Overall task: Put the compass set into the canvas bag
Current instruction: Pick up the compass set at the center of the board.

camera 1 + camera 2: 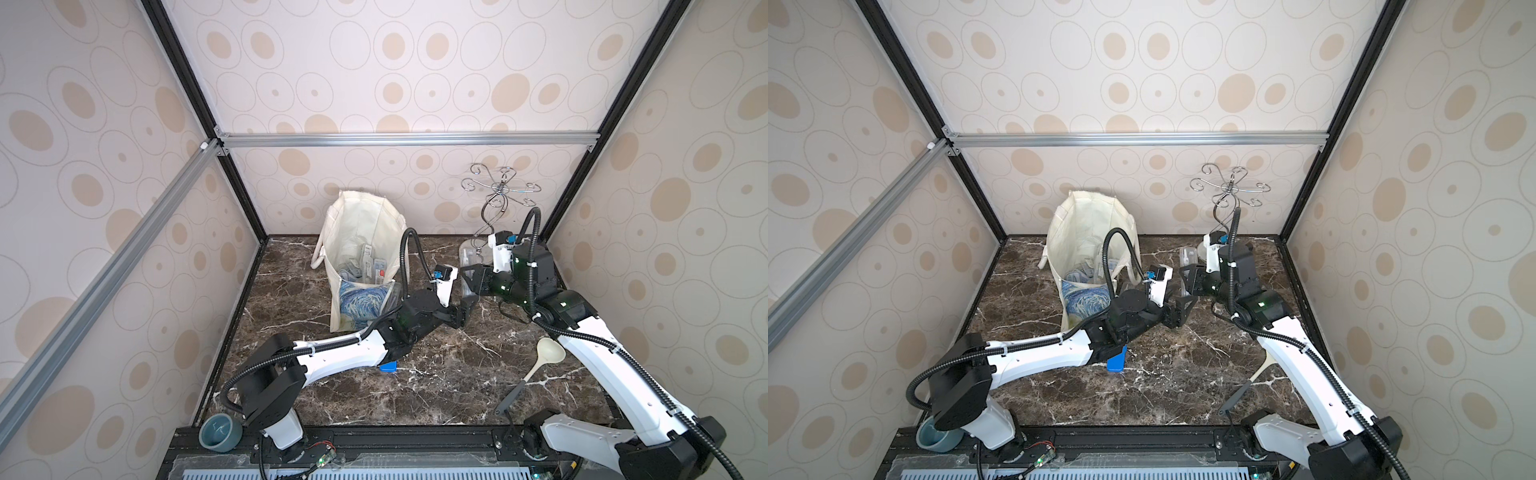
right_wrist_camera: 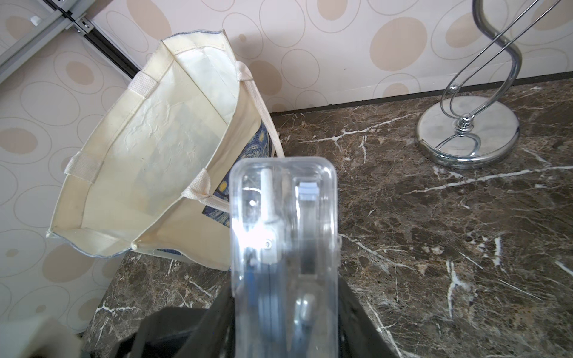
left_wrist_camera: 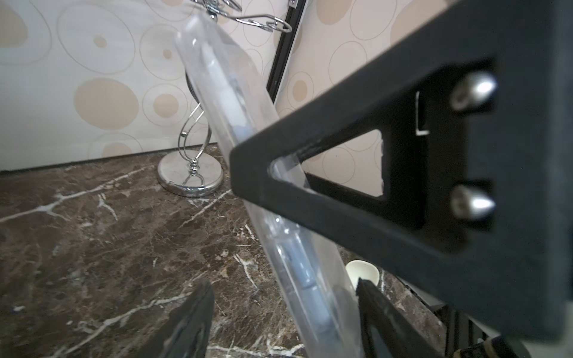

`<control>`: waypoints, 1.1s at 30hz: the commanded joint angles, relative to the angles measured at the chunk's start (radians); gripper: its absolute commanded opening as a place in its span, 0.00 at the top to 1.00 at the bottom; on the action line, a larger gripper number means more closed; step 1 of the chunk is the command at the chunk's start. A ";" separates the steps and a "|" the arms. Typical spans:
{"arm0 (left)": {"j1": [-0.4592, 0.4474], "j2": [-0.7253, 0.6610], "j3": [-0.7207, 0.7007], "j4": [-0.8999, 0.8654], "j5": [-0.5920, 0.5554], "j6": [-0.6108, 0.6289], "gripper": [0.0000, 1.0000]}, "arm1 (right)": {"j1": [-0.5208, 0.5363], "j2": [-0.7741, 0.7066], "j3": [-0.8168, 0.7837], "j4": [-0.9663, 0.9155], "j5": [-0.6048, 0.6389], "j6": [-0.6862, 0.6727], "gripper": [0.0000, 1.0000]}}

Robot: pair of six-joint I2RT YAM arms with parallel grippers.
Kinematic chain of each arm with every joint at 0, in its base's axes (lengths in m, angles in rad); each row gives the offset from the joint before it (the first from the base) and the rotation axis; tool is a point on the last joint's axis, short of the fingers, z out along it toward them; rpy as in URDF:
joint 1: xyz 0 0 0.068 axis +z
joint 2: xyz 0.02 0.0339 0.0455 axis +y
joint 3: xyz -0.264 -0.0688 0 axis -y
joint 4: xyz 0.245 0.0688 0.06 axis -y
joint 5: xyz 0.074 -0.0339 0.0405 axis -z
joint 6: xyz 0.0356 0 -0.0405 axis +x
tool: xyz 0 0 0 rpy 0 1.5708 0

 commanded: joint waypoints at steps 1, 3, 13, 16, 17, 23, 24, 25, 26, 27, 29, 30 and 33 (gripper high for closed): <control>0.010 0.009 0.032 0.071 -0.009 -0.053 0.35 | -0.002 -0.032 -0.010 0.024 -0.032 0.017 0.59; 0.020 0.008 0.014 0.126 0.018 -0.070 0.37 | -0.003 -0.037 -0.014 0.023 -0.034 0.017 0.59; 0.048 0.034 -0.003 0.230 0.099 -0.128 0.56 | -0.003 -0.039 -0.021 0.037 -0.044 0.026 0.59; 0.055 0.044 -0.002 0.240 0.125 -0.150 0.61 | -0.003 -0.038 -0.023 0.041 -0.045 0.028 0.59; 0.056 0.048 -0.002 0.244 0.135 -0.157 0.63 | -0.003 -0.039 -0.025 0.043 -0.045 0.027 0.59; 0.066 0.054 -0.005 0.262 0.151 -0.180 0.76 | -0.004 -0.043 -0.031 0.054 -0.037 0.025 0.59; 0.067 0.053 -0.005 0.262 0.151 -0.183 0.78 | -0.003 -0.044 -0.033 0.056 -0.035 0.025 0.59; 0.066 0.054 -0.003 0.262 0.152 -0.183 0.79 | -0.003 -0.043 -0.033 0.057 -0.034 0.026 0.59; 0.067 0.052 -0.004 0.262 0.151 -0.180 0.80 | -0.003 -0.045 -0.036 0.063 -0.034 0.026 0.59; 0.068 0.051 -0.004 0.263 0.149 -0.180 0.81 | -0.002 -0.045 -0.038 0.065 -0.034 0.028 0.59; 0.067 0.050 -0.005 0.265 0.147 -0.179 0.82 | -0.004 -0.043 -0.039 0.070 -0.038 0.030 0.59; 0.068 0.050 -0.005 0.264 0.147 -0.177 0.82 | -0.003 -0.041 -0.039 0.072 -0.040 0.029 0.58; 0.073 0.047 -0.008 0.259 0.140 -0.174 0.82 | -0.003 -0.042 -0.040 0.068 -0.023 0.025 0.47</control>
